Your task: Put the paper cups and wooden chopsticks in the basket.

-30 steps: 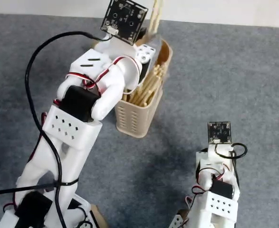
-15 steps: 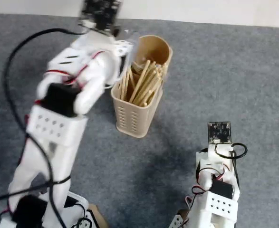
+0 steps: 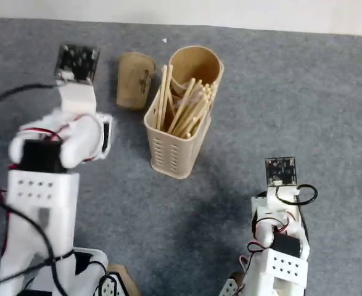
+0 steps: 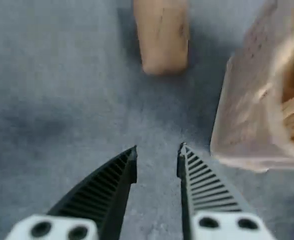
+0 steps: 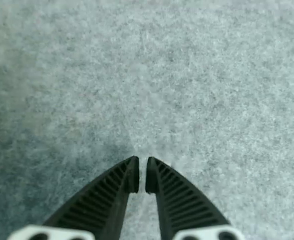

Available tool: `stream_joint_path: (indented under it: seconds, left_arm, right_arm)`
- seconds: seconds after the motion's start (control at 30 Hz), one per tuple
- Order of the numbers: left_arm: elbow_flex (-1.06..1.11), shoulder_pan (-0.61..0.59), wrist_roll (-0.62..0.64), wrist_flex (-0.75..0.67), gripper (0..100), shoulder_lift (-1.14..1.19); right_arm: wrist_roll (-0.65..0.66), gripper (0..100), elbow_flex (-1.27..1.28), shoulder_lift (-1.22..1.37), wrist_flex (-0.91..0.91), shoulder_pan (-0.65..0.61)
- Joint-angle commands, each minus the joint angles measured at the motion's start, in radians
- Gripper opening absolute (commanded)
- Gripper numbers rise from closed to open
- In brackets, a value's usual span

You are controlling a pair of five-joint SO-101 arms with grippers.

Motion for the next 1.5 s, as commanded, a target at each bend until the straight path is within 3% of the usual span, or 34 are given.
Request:
stream_joint_path:
  seconds: [0.0, 0.07, 0.2, 0.37, 1.47]
  left_arm:
    - [0.335, -0.007, 0.003, -0.345, 7, -0.021]
    - [0.464, -0.008, 0.003, -0.562, 0, -0.021]
    - [0.638, -0.012, 0.003, -0.872, 2, -0.015]
    - [0.757, -0.013, 0.003, -1.057, 2, -0.019]
    - [0.748, -0.033, 0.005, -1.074, 2, -0.021]
  right_arm:
    - [0.011, 3.5, 0.035, -0.013, -0.019, -0.013]
    - [0.011, 3.5, 0.035, -0.013, -0.019, -0.013]
    - [0.011, 3.5, 0.035, -0.013, -0.019, -0.013]
    - [0.011, 3.5, 0.035, -0.013, -0.019, -0.015]
    - [0.012, 3.5, 0.059, -0.013, -0.019, -0.048]
